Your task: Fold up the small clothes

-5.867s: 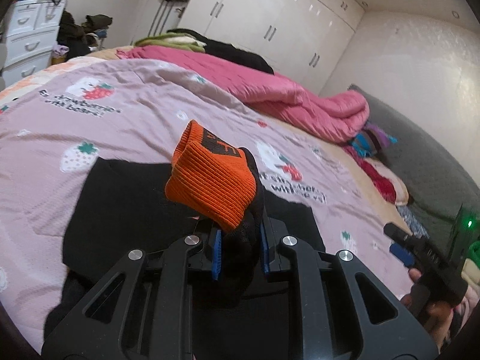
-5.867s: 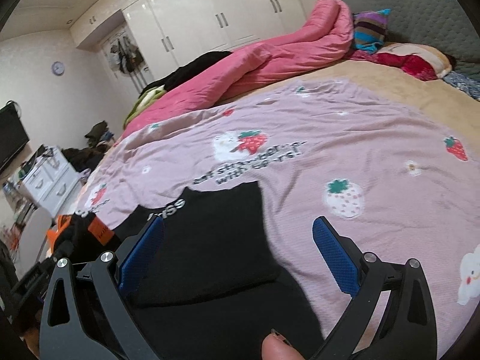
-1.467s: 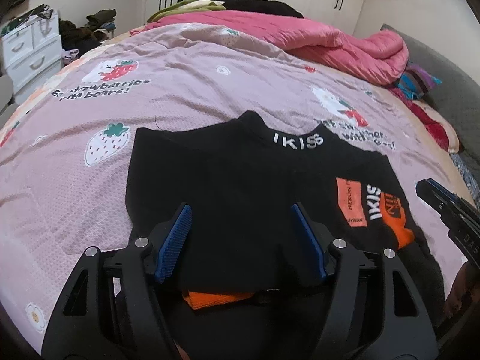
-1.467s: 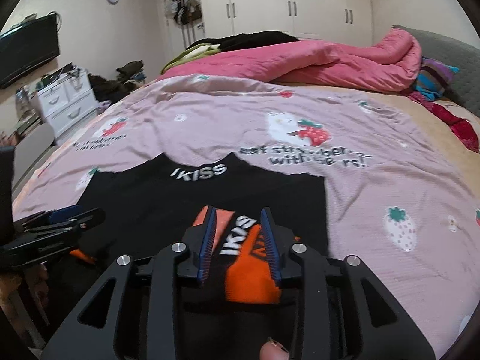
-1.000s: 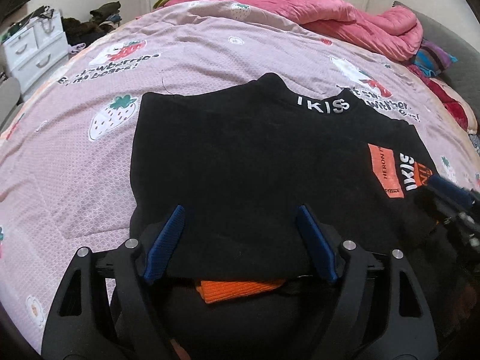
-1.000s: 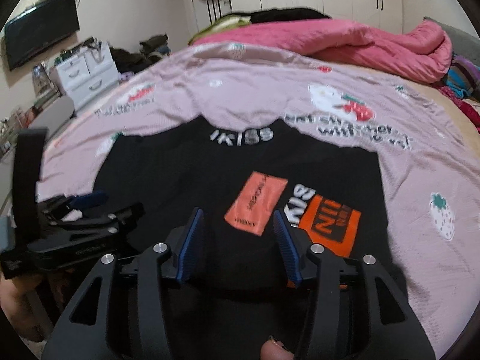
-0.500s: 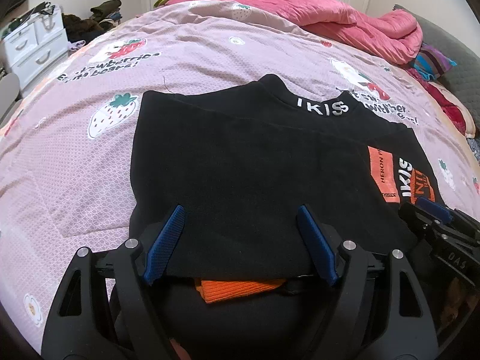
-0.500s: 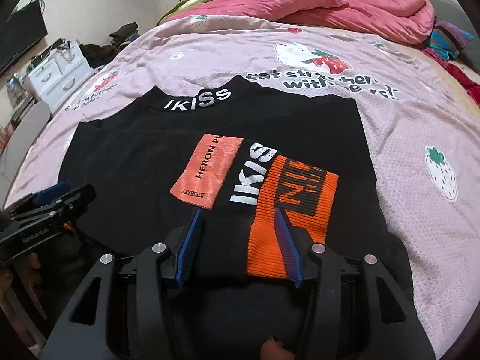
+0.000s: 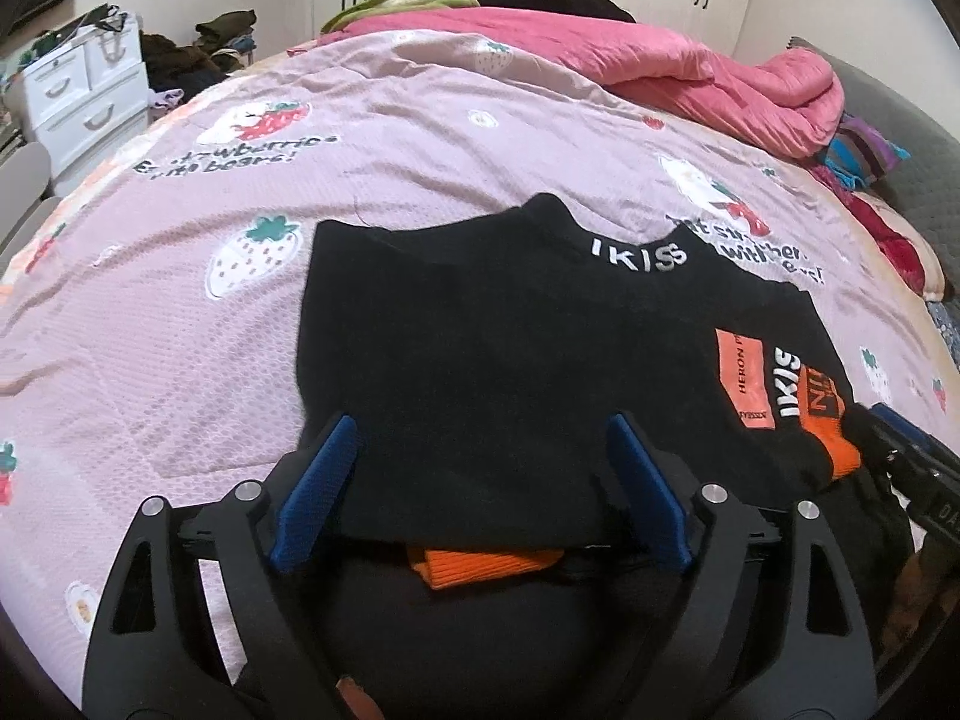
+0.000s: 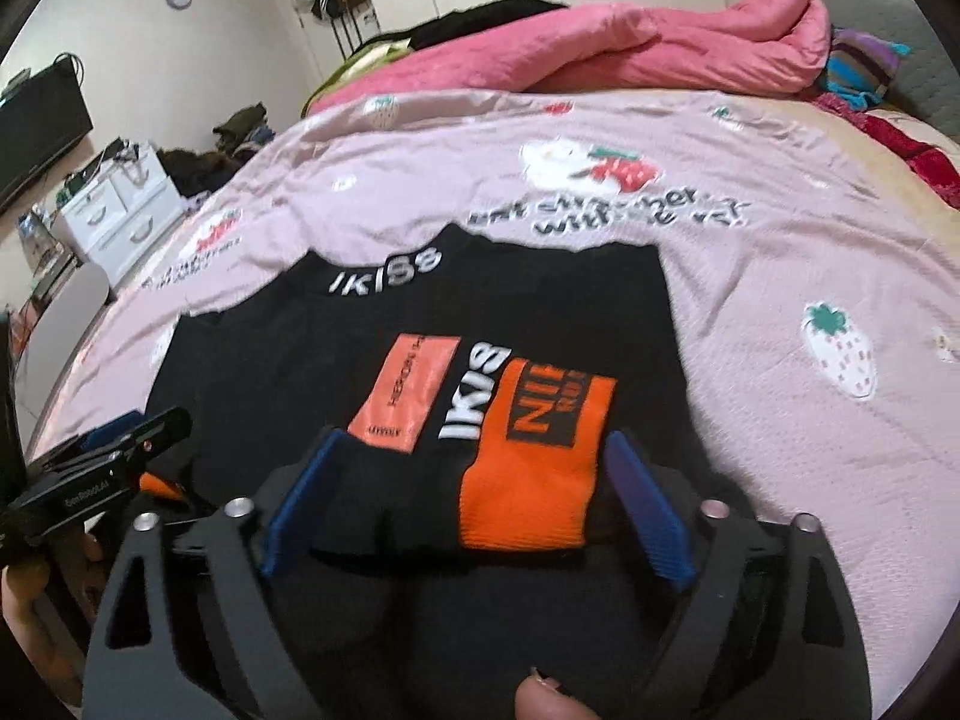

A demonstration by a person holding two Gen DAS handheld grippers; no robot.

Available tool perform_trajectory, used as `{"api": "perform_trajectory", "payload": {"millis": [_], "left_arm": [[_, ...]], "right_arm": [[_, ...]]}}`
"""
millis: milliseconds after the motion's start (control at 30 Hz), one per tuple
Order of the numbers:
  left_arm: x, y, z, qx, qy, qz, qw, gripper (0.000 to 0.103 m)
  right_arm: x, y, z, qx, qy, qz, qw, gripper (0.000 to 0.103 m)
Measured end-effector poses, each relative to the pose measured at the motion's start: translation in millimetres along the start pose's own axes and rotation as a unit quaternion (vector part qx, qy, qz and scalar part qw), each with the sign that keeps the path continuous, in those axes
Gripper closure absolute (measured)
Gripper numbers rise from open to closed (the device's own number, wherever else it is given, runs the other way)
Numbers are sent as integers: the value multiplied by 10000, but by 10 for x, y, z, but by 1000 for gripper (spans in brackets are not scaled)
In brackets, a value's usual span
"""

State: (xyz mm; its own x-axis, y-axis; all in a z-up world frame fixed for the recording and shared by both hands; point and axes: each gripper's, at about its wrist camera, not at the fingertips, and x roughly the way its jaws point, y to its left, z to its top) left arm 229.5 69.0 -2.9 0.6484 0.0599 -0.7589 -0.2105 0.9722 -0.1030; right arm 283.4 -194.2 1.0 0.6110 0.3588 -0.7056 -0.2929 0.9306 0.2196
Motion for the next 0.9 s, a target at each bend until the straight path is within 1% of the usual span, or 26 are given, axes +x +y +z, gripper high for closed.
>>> {"api": "perform_trajectory", "payload": {"millis": [100, 167, 233, 367, 600, 900], "left_arm": [[-64, 5, 10, -31, -79, -13, 10000, 24], [-114, -5, 22, -23, -140, -27, 9999, 23], [-163, -23, 32, -5, -222, -4, 9998, 16], [-260, -42, 48, 47, -378, 93, 9992, 10], [-351, -11, 50, -8, -474, 198, 9987, 9], [-503, 21, 23, 35, -648, 289, 9975, 9]], "right_arm": [[-77, -33, 20, -17, -180, -103, 9998, 7], [-138, -52, 32, -20, -334, -144, 9993, 6], [-175, -67, 49, 3, -464, -176, 9988, 5], [-290, -97, 72, 77, -719, -161, 9973, 4], [-476, -105, 87, 94, -1003, -88, 9949, 4], [-630, -69, 79, 61, -1168, -62, 9931, 4]]}}
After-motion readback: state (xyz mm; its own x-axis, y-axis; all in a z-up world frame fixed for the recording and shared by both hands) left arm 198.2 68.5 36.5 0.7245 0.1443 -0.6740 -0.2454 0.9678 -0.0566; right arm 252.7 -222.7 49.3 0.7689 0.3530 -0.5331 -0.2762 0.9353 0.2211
